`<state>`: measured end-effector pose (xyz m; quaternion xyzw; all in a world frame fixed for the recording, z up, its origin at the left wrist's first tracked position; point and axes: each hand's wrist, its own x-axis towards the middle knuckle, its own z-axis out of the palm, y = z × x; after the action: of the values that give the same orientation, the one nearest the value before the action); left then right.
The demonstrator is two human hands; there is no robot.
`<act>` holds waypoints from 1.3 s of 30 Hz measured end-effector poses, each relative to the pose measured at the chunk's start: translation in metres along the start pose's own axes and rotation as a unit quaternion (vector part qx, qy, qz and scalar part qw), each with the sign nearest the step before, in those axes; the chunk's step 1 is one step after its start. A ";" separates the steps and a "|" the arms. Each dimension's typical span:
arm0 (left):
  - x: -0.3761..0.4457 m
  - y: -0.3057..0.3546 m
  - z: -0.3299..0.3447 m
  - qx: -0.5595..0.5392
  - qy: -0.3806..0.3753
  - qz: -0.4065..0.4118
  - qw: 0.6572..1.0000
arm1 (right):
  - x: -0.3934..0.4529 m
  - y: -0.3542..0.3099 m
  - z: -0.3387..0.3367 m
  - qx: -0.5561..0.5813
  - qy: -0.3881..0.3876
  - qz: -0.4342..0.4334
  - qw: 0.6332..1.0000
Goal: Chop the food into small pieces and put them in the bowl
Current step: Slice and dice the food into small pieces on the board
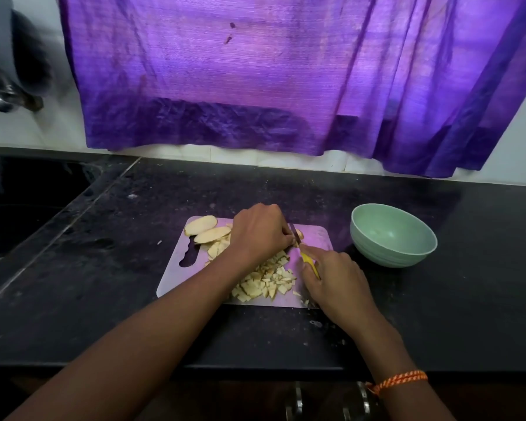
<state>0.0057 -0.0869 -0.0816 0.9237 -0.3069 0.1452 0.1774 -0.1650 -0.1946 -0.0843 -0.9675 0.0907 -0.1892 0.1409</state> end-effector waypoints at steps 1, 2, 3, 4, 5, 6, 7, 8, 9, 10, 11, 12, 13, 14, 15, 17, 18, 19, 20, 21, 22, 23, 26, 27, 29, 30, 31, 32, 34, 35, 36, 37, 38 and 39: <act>0.000 0.001 -0.001 -0.003 -0.006 -0.003 1.000 | -0.001 0.001 -0.001 0.003 0.000 0.000 1.000; 0.000 0.002 -0.002 -0.005 -0.011 -0.002 1.000 | -0.003 0.004 -0.001 0.005 0.001 0.001 1.000; 0.000 0.003 -0.002 -0.006 -0.016 0.000 1.000 | -0.005 0.007 0.000 0.007 0.000 0.004 1.000; 0.000 0.004 -0.001 -0.004 -0.019 0.002 1.000 | -0.008 0.010 0.000 0.007 -0.001 0.006 1.000; -0.001 0.005 0.000 0.002 -0.018 0.003 1.000 | -0.010 0.012 0.001 0.007 -0.002 0.010 1.000; -0.001 0.006 0.000 0.011 -0.014 0.005 1.000 | -0.013 0.013 0.001 0.008 -0.003 0.012 1.000; -0.002 0.008 0.000 0.020 -0.008 0.007 1.000 | -0.015 0.014 0.001 0.011 -0.002 0.013 1.000; -0.002 0.009 -0.001 0.023 -0.005 0.010 1.000 | -0.017 0.015 0.001 0.014 -0.001 0.013 1.000; -0.002 0.009 -0.001 0.021 -0.004 0.013 1.000 | -0.018 0.015 0.002 0.014 0.001 0.013 1.000; -0.003 0.009 -0.002 0.015 -0.005 0.017 1.000 | -0.018 0.015 0.001 0.013 0.002 0.013 1.000; -0.004 0.009 -0.003 0.011 -0.004 0.019 1.000 | -0.018 0.014 0.001 0.011 0.004 0.013 1.000; -0.005 0.010 -0.004 0.010 -0.003 0.021 1.000 | -0.018 0.014 0.001 0.012 0.003 0.014 1.000; -0.006 0.010 -0.006 0.010 0.000 0.023 1.000 | -0.020 0.013 0.000 0.016 0.001 0.016 1.000; -0.007 0.010 -0.006 0.009 0.005 0.024 1.000 | -0.022 0.012 0.000 0.023 0.000 0.019 1.000; -0.007 0.009 -0.007 0.007 0.009 0.026 1.000 | -0.024 0.012 -0.001 0.029 0.000 0.019 0.999; -0.008 0.009 -0.008 0.003 0.013 0.024 1.000 | -0.031 0.012 -0.003 0.044 0.006 0.022 0.999; -0.008 0.009 -0.009 0.003 0.015 0.023 1.000 | -0.035 0.011 -0.004 0.056 0.009 0.024 0.998; -0.008 0.008 -0.009 0.003 0.018 0.022 1.000 | -0.039 0.011 -0.005 0.065 0.013 0.026 0.997; -0.008 0.008 -0.009 0.003 0.020 0.021 1.000 | -0.044 0.010 -0.006 0.070 0.018 0.028 0.997; -0.008 0.007 -0.009 0.002 0.021 0.021 1.000 | -0.047 0.009 -0.007 0.075 0.023 0.029 0.996; -0.008 0.006 -0.010 0.000 0.021 0.019 1.000 | -0.050 0.008 -0.009 0.084 0.030 0.031 0.996; -0.008 0.005 -0.010 -0.002 0.018 0.017 1.000 | -0.052 0.008 -0.010 0.093 0.038 0.032 0.994; -0.008 0.003 -0.011 -0.011 0.013 0.011 1.000 | -0.049 0.006 -0.014 0.110 0.062 0.040 0.991; -0.008 0.003 -0.011 -0.015 0.012 0.009 1.000 | -0.045 0.005 -0.013 0.111 0.069 0.043 0.991; -0.008 0.003 -0.010 -0.025 0.009 0.004 1.000 | -0.034 0.004 -0.011 0.109 0.073 0.048 0.990; -0.008 0.002 -0.010 -0.032 0.006 -0.001 0.999 | -0.028 0.003 -0.008 0.102 0.069 0.051 0.991; -0.007 0.001 -0.009 -0.041 0.004 -0.006 0.999 | -0.021 0.002 -0.006 0.091 0.065 0.049 0.993; -0.007 0.000 -0.009 -0.050 0.002 -0.012 0.999 | -0.015 0.002 -0.003 0.075 0.059 0.045 0.994; -0.006 -0.002 -0.009 -0.057 0.001 -0.016 0.998 | -0.005 -0.001 0.001 0.049 0.044 0.036 0.997; -0.006 -0.002 -0.009 -0.055 0.002 -0.016 0.998 | -0.002 -0.002 0.002 0.040 0.038 0.031 0.998; -0.006 -0.001 -0.009 -0.053 0.003 -0.015 0.998 | 0.000 -0.003 0.002 0.029 0.035 0.027 0.999; -0.006 -0.001 -0.008 -0.051 0.005 -0.014 0.999 | 0.001 -0.004 0.002 0.020 0.033 0.023 0.999; -0.006 -0.001 -0.009 -0.050 0.006 -0.014 0.999 | 0.001 -0.004 0.002 0.013 0.033 0.020 0.999; -0.007 -0.001 -0.009 -0.050 0.008 -0.014 0.999 | 0.000 -0.004 0.002 0.009 0.035 0.018 0.999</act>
<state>-0.0003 -0.0791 -0.0768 0.9167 -0.2996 0.1342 0.2279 -0.1636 -0.1900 -0.0849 -0.9571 0.1111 -0.2216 0.1500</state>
